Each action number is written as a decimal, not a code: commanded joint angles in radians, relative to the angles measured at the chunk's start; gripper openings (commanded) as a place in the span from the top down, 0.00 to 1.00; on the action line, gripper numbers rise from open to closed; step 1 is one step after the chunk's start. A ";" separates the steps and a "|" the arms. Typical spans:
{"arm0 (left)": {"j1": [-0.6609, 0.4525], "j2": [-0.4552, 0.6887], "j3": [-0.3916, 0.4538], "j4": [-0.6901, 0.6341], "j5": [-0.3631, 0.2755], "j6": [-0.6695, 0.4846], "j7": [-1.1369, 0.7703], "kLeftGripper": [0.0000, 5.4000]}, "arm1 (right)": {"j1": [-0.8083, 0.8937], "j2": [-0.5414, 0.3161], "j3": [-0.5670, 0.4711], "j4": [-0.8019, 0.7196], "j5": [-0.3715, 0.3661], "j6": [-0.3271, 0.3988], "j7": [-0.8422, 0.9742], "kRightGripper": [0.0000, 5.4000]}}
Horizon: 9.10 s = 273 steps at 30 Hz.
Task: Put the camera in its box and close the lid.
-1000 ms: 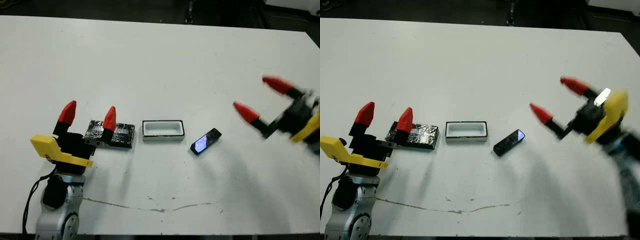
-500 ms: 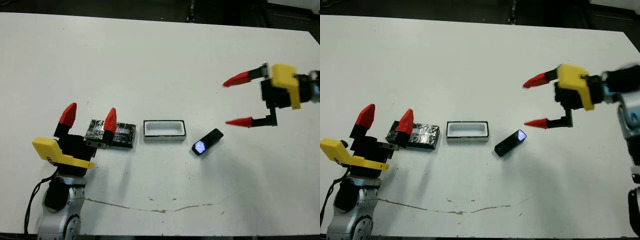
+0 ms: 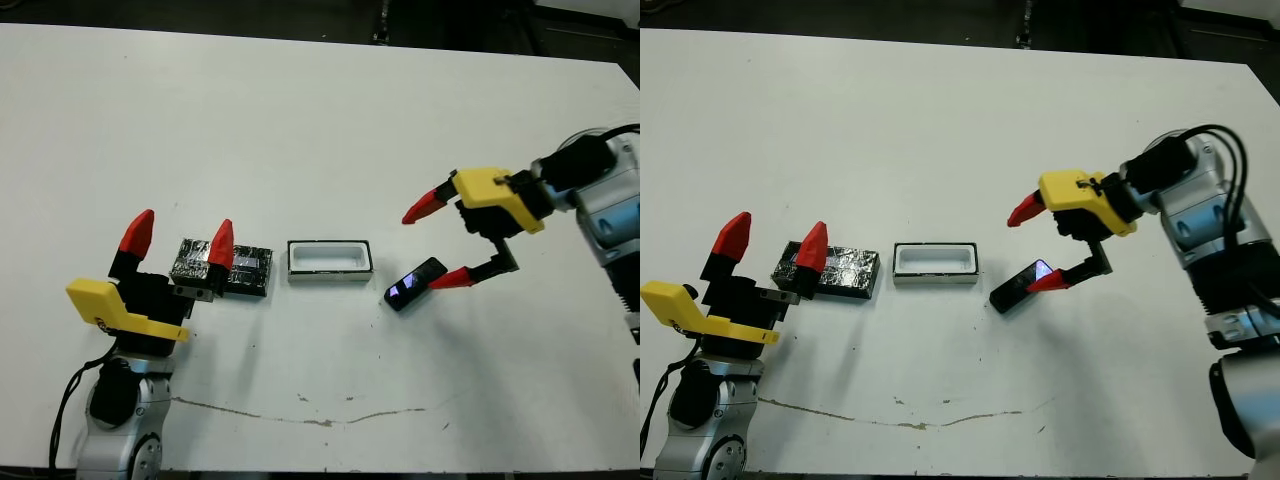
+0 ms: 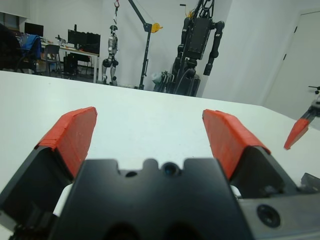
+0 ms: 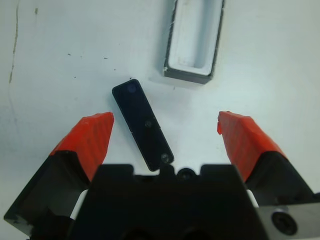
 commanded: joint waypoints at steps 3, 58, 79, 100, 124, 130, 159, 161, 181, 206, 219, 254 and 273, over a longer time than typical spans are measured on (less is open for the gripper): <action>0.017 0.003 -0.001 -0.003 0.006 0.004 0.002 0.00 | 0.033 0.013 0.021 0.010 -0.028 0.033 -0.012 0.00; 0.008 0.005 -0.001 -0.003 0.022 0.010 0.017 0.00 | 0.074 0.018 -0.159 0.074 0.069 0.196 -0.081 0.69; 0.014 0.001 -0.006 -0.005 0.015 0.009 0.013 0.00 | 0.126 0.224 -0.210 -0.101 0.247 0.382 -0.292 0.69; 0.014 -0.006 -0.009 0.011 0.018 -0.011 0.011 0.00 | 0.059 0.379 -0.078 0.035 0.164 0.302 -0.323 0.69; 0.015 -0.010 -0.010 0.008 0.019 -0.008 0.021 0.00 | 0.085 0.309 -0.095 -0.010 0.132 0.320 -0.335 0.69; 0.014 -0.003 -0.008 0.003 0.028 -0.005 0.022 0.00 | 0.098 0.284 -0.099 0.007 0.137 0.310 -0.306 0.69; 0.007 -0.005 -0.007 0.011 0.014 -0.011 0.012 0.00 | 0.112 0.325 -0.098 0.112 0.164 0.236 -0.280 0.69; 0.007 -0.006 -0.009 0.009 0.013 -0.006 0.015 0.00 | 0.105 0.335 -0.097 0.095 0.170 0.272 -0.291 0.69; 0.011 -0.008 -0.012 0.015 0.011 -0.016 0.011 0.00 | 0.093 0.376 -0.099 -0.004 0.175 0.275 -0.308 0.69; 0.019 -0.006 -0.016 0.013 0.012 -0.013 0.016 0.00 | 0.080 0.363 -0.107 0.116 0.144 0.223 -0.310 0.69; 0.018 -0.004 -0.011 0.014 0.009 -0.016 0.013 0.00 | 0.111 0.322 -0.096 0.098 0.141 0.249 -0.271 0.69; 0.015 -0.002 -0.009 0.005 0.015 -0.011 0.017 0.00 | 0.109 0.256 -0.041 0.139 0.096 0.185 -0.200 0.36; 0.012 0.000 -0.009 0.012 0.003 -0.012 0.005 0.00 | 0.123 0.180 -0.184 -0.005 0.198 0.231 -0.185 0.00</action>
